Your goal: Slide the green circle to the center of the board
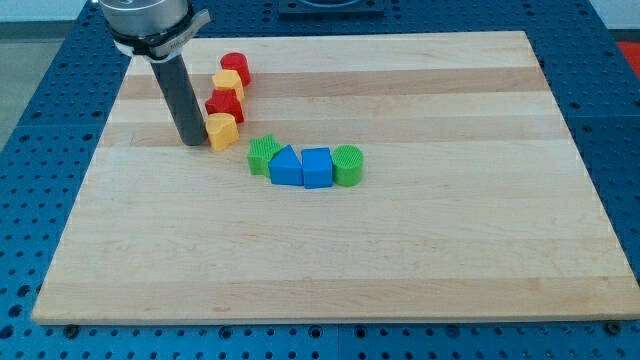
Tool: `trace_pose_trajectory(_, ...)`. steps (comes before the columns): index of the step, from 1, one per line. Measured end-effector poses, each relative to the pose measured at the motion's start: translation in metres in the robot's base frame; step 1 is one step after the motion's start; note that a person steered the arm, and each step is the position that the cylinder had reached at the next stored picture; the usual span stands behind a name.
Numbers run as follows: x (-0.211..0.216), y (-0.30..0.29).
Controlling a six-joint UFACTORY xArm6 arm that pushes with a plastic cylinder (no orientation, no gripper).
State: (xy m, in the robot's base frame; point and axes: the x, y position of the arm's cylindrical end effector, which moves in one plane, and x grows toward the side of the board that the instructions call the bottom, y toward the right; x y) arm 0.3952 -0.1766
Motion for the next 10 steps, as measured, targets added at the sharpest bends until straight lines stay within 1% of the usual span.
trace_pose_trajectory(1,0.0,-0.003)
trace_pose_trajectory(2,0.013,-0.026)
trace_pose_trajectory(3,0.045,-0.026)
trace_pose_trajectory(4,0.092,-0.017)
trace_pose_trajectory(5,0.11,0.024)
trace_pose_trajectory(6,0.109,0.081)
trace_pose_trajectory(7,0.095,0.114)
trace_pose_trajectory(8,0.087,0.132)
trace_pose_trajectory(10,0.082,0.14)
